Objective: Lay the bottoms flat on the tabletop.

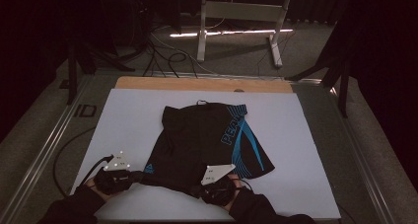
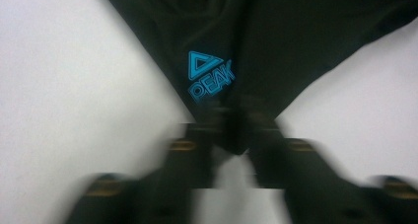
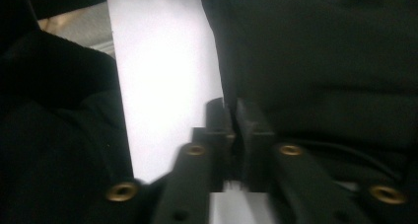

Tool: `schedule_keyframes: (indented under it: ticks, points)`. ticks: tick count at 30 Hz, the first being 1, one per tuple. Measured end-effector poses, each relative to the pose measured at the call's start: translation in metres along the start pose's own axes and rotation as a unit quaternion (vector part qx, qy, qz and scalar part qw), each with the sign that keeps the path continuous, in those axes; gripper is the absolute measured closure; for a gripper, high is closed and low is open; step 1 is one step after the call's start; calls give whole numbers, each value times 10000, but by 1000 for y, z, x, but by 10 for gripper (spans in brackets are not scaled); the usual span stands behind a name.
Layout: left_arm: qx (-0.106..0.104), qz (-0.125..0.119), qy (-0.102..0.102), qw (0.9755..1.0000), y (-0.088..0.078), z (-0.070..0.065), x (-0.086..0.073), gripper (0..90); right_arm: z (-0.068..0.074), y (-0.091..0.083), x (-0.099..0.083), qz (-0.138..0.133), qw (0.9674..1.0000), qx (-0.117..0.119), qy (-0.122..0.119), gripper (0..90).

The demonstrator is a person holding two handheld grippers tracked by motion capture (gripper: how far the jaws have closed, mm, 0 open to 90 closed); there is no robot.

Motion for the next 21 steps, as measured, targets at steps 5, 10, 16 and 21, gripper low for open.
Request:
schedule_keyframes:
  ticks: [5,10,16,21]
  points:
    - [-186,-352,-231,9989,-1,-3,6,318,-4,-5,4,-311,9995,-7,96,475]
    - [-259,-472,-223,9983,-1,-9,12,170,-16,-17,10,-562,9978,-321,122,348]
    - [-349,-590,-340,9971,-3,-9,14,137,-35,-38,15,-915,9927,-745,237,197]
    - [-413,-641,-367,9964,-4,-12,17,101,-49,-51,15,-1052,9886,-1029,326,143]
Point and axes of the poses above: each handheld gripper's, and its own axes: y roughly forward along the jaws, x roughly out of its top, z roughly to its left, the point moved 5 cm from there along y, roughly forward along the jaws, and after that the axes turned 4 degrees about x, right-handed, at the moved point
